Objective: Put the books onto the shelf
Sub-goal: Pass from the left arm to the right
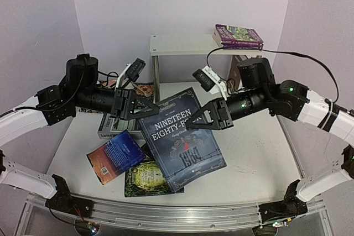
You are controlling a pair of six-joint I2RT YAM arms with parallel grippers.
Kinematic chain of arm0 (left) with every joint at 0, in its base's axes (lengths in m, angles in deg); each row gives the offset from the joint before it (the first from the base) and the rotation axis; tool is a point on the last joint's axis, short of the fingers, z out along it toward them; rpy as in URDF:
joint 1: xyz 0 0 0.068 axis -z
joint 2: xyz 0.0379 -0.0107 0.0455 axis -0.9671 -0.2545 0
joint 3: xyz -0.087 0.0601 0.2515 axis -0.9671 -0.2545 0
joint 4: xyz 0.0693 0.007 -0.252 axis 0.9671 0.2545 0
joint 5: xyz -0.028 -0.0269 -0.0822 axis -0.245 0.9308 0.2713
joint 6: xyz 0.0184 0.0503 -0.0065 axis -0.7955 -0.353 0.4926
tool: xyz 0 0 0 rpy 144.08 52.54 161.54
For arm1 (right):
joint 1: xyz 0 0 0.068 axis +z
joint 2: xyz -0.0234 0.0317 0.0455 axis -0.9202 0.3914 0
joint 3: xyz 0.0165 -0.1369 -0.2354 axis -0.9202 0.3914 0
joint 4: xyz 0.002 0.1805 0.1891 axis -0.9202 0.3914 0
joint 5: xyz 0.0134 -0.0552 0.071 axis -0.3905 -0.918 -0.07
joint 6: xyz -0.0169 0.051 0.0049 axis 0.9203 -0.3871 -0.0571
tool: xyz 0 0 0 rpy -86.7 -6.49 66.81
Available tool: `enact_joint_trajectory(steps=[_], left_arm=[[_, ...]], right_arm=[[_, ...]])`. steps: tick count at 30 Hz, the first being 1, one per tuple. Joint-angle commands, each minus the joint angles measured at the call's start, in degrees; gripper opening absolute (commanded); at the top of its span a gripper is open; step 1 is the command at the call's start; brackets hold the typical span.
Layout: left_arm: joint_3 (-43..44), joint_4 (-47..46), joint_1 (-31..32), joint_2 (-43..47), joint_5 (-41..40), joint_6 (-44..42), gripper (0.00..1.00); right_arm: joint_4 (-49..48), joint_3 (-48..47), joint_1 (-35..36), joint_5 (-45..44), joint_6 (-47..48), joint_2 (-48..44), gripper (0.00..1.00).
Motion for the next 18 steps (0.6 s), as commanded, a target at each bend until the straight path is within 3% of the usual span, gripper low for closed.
enact_joint_trajectory(steps=[1, 2, 3, 5, 9, 18], left_arm=[[1.1, -7.5, -2.1, 5.4, -1.0, -1.8, 0.47], [0.5, -6.2, -2.4, 5.8, -3.6, -2.2, 0.74], [0.3, -4.4, -2.5, 6.1, -7.0, -2.8, 0.88], [0.2, -0.5, -2.5, 6.3, -11.8, -3.8, 0.99], [-2.4, -0.6, -2.5, 6.8, -12.2, -4.6, 1.00], [-4.6, -2.0, -2.5, 6.4, -11.9, -6.3, 1.00]], right_arm=[[-1.2, 1.4, -1.0, -6.7, -0.5, -3.1, 0.04], [-1.2, 1.5, -1.1, -9.4, -1.1, -3.3, 0.04], [-1.2, 1.6, -1.2, -12.6, -1.7, -3.6, 0.03], [-1.2, 1.6, -1.4, -17.6, -2.4, -3.9, 0.01], [-3.0, 1.3, -1.4, -25.5, -3.5, -4.7, 0.00], [-20.3, 2.6, -1.4, -22.8, -8.4, -6.8, 0.00]])
